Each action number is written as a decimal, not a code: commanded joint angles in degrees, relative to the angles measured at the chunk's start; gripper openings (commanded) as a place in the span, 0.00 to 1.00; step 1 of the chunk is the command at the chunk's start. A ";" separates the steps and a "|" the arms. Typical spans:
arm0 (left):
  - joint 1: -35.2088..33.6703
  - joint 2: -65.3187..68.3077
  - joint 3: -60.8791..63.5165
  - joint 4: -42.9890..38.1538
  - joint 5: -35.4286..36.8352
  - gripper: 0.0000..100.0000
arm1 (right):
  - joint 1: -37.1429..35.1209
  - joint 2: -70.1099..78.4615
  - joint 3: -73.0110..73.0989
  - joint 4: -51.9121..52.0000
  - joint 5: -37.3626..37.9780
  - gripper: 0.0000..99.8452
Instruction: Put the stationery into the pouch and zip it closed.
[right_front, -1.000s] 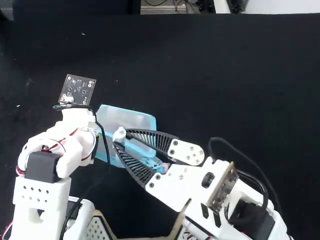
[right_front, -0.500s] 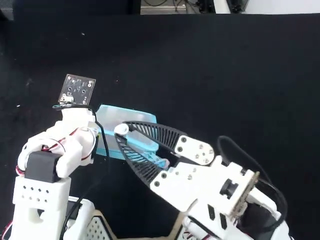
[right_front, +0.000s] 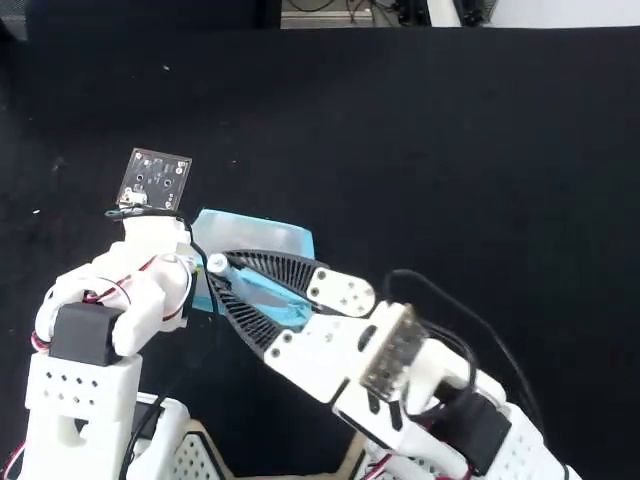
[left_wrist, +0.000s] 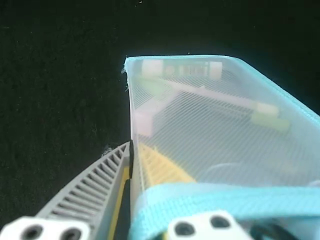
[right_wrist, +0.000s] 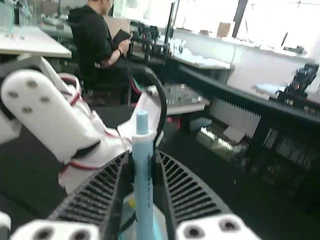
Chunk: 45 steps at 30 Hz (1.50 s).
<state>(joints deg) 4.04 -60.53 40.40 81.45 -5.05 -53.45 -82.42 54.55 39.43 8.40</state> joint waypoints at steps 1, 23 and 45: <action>-0.13 0.35 -0.84 -0.26 -0.26 0.04 | 0.79 -0.31 -0.66 4.40 0.00 0.02; 0.22 0.35 -0.66 -0.35 -0.26 0.04 | 0.62 0.31 -17.27 20.75 -0.09 0.16; 0.04 0.35 -0.75 -0.26 -0.26 0.04 | 11.69 9.63 -12.97 34.55 -0.18 0.16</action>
<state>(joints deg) 4.04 -60.53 40.40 81.45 -5.05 -42.90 -76.79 42.07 73.36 8.40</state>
